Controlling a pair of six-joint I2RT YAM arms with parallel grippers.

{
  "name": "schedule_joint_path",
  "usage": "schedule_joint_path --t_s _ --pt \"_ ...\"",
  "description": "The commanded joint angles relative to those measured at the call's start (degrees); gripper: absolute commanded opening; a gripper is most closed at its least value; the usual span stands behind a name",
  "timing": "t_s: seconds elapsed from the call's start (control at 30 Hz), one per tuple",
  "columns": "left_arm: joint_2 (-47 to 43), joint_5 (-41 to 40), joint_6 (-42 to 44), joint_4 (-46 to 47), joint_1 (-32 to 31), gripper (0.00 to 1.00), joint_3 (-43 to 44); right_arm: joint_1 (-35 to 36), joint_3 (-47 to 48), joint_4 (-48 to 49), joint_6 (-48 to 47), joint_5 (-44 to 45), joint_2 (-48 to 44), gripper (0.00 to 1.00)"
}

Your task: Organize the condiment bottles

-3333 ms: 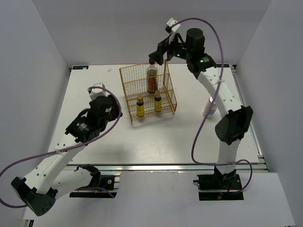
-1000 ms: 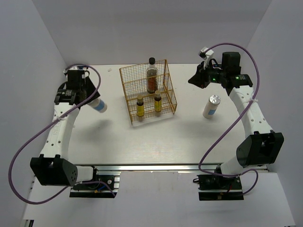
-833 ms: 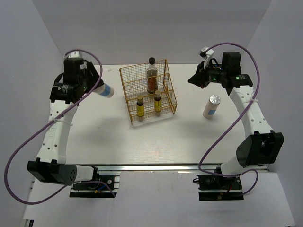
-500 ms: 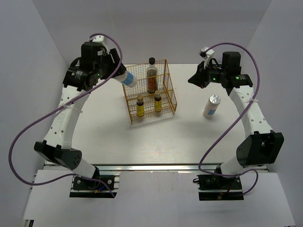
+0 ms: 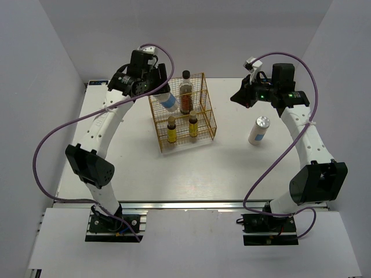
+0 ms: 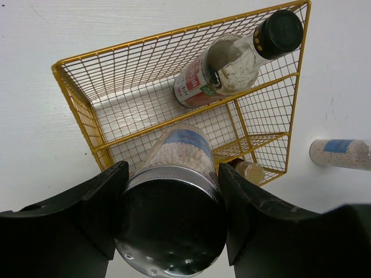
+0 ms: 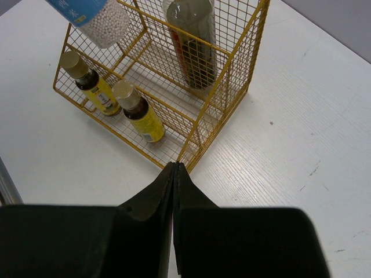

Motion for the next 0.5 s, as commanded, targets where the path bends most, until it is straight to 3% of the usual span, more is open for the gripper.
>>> schedule_joint_path --t_s 0.0,0.47 --pt "-0.9 -2.8 1.4 1.6 -0.8 0.00 4.0 -0.2 -0.4 2.6 0.3 0.4 -1.3 0.03" --pt "2.8 -12.6 5.9 -0.4 -5.7 0.00 1.9 -0.2 -0.4 2.7 0.8 0.1 -0.9 0.03"
